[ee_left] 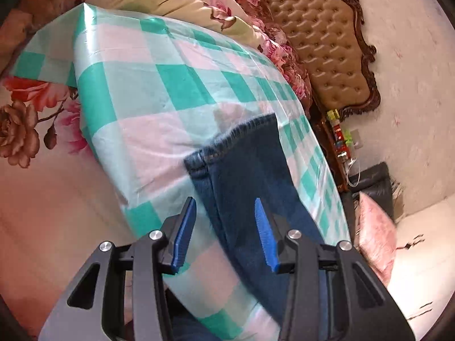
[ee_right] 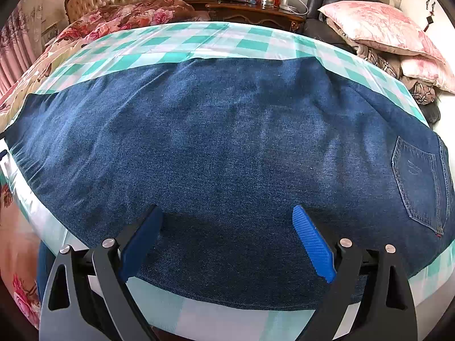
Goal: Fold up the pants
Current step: 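Move the left tool to the jeans leg hem and grasp it, then lift the held hem with the left tool and carry it over the jeans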
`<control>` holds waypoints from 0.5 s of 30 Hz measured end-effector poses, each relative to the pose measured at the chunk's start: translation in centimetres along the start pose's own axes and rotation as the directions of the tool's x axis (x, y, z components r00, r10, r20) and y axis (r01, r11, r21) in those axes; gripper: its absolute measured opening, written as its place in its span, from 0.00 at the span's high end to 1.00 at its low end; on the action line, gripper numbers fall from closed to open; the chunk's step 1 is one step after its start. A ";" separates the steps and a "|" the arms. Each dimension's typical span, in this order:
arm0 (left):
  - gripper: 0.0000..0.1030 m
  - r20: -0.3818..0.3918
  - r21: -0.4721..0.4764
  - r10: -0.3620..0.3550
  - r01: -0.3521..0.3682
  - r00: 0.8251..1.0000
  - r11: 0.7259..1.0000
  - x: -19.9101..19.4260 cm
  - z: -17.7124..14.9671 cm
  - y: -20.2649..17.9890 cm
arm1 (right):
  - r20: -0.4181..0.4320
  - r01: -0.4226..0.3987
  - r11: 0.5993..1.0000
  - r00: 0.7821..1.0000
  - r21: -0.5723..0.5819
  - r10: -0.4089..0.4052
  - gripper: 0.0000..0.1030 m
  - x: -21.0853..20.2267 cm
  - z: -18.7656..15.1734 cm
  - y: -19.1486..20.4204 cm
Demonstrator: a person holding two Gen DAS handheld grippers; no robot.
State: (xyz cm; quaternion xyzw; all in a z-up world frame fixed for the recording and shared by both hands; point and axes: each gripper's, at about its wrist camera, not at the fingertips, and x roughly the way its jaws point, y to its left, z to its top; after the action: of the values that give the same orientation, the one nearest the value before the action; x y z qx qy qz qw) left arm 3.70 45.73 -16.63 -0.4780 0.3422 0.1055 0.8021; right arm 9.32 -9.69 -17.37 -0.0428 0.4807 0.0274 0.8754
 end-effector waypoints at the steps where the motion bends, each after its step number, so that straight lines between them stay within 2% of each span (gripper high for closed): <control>1: 0.62 0.003 -0.001 0.007 -0.007 1.000 1.000 0.1 0.2 0.0 | 0.001 -0.001 1.000 1.000 -0.001 0.001 0.13 0.0 0.0 0.0; 4: 0.66 0.003 -0.023 -0.004 0.004 1.000 1.000 0.4 1.0 0.6 | 0.001 -0.002 1.000 1.000 -0.003 0.002 0.13 0.0 0.0 0.0; 7: 0.67 0.000 -0.067 -0.057 0.057 0.998 0.996 0.9 1.8 1.5 | -0.001 -0.002 1.000 1.000 -0.001 0.002 0.13 0.0 0.0 0.0; 10: 0.80 -0.004 -0.078 -0.056 0.055 0.998 0.995 1.3 2.3 2.0 | -0.007 0.000 1.000 1.000 -0.003 0.000 0.14 0.0 0.1 0.1; 13: 0.82 -0.010 -0.071 -0.076 0.075 0.997 0.995 1.4 2.5 2.1 | 0.015 0.013 1.000 1.000 -0.011 -0.013 0.23 -0.6 0.5 0.6; 15: 0.85 -0.007 -0.050 -0.073 0.072 0.997 0.996 1.1 2.6 1.6 | 0.047 -0.004 1.000 0.999 -0.028 0.005 0.23 -1.4 0.9 1.3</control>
State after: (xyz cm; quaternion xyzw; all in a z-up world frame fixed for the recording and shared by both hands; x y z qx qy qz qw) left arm 4.90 48.56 -17.70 -0.5104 0.3253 0.0829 0.7917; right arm 9.20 -8.29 -15.76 -0.0531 0.4595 0.0371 0.8858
